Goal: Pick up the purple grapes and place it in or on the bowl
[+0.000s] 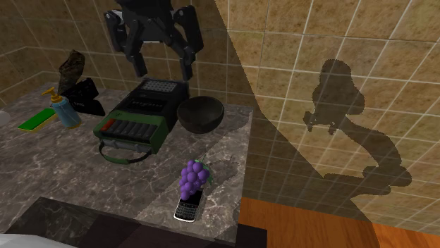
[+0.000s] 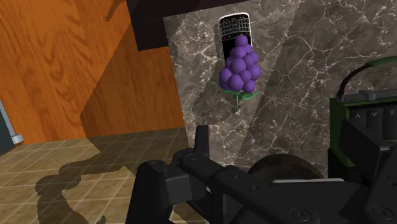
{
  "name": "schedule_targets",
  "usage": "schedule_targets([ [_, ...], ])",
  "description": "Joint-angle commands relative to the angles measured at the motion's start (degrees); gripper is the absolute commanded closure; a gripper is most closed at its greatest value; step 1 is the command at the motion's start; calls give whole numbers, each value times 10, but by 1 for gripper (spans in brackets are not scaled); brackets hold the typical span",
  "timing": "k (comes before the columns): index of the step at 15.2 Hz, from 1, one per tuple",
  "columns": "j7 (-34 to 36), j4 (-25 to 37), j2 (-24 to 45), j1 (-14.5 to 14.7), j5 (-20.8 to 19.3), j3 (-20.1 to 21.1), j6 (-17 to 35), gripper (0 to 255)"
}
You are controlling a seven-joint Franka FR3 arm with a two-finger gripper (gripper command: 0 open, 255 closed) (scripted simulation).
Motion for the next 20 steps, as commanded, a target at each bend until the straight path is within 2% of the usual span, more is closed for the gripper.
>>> schedule_targets([
  [1,0,0,0,0,0,0,0,0],
  [11,13,-184,20,16,-42,44,210,0],
  [16,34,-250,74,11,-77,69,332,0],
  [20,68,-286,144,-9,-126,96,438,0],
])
